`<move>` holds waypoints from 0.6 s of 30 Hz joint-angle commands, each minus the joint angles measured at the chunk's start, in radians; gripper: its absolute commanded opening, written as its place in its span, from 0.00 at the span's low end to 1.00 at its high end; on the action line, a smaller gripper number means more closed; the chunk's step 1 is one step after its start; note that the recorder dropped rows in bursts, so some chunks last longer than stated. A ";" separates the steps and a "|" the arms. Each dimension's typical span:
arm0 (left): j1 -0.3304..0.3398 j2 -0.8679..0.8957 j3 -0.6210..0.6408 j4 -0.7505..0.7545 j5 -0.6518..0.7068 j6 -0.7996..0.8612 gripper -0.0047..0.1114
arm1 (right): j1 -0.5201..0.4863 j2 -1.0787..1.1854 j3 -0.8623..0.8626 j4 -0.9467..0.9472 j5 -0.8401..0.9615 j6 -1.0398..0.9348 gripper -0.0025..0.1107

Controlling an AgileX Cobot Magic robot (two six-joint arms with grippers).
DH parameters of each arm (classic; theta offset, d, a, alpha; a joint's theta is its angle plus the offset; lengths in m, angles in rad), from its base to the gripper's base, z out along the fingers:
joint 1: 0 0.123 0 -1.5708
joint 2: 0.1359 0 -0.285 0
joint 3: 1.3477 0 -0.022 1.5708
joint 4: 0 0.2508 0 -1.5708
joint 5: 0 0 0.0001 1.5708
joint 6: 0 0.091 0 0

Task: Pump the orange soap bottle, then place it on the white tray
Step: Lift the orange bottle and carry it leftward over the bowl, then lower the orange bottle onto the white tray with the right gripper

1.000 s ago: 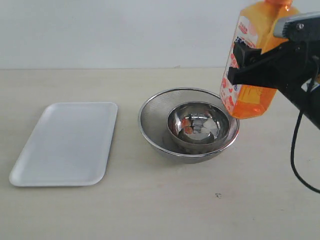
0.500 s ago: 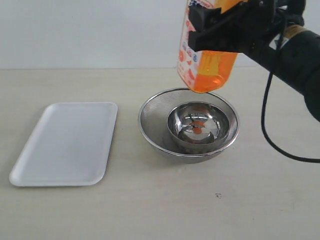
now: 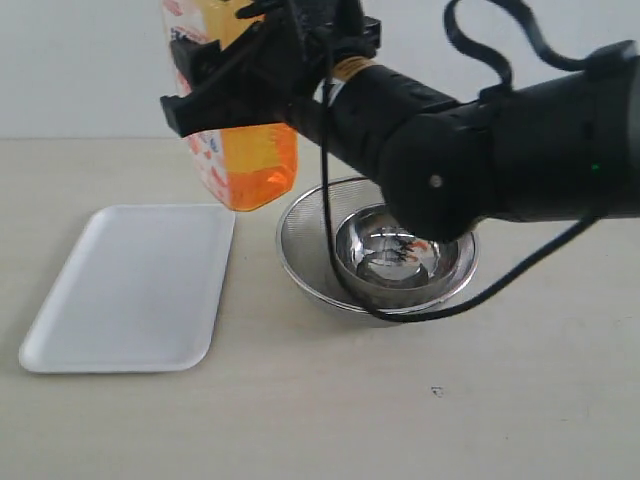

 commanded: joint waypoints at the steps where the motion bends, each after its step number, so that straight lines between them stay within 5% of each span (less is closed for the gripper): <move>1: 0.003 -0.002 0.004 0.002 0.001 0.004 0.08 | 0.046 0.070 -0.136 0.010 -0.096 0.017 0.02; 9: 0.003 -0.002 0.004 0.002 0.001 0.004 0.08 | 0.110 0.366 -0.412 0.126 -0.076 -0.009 0.02; 18: 0.003 -0.002 0.004 0.002 0.001 0.004 0.08 | 0.112 0.546 -0.534 0.120 -0.052 -0.024 0.02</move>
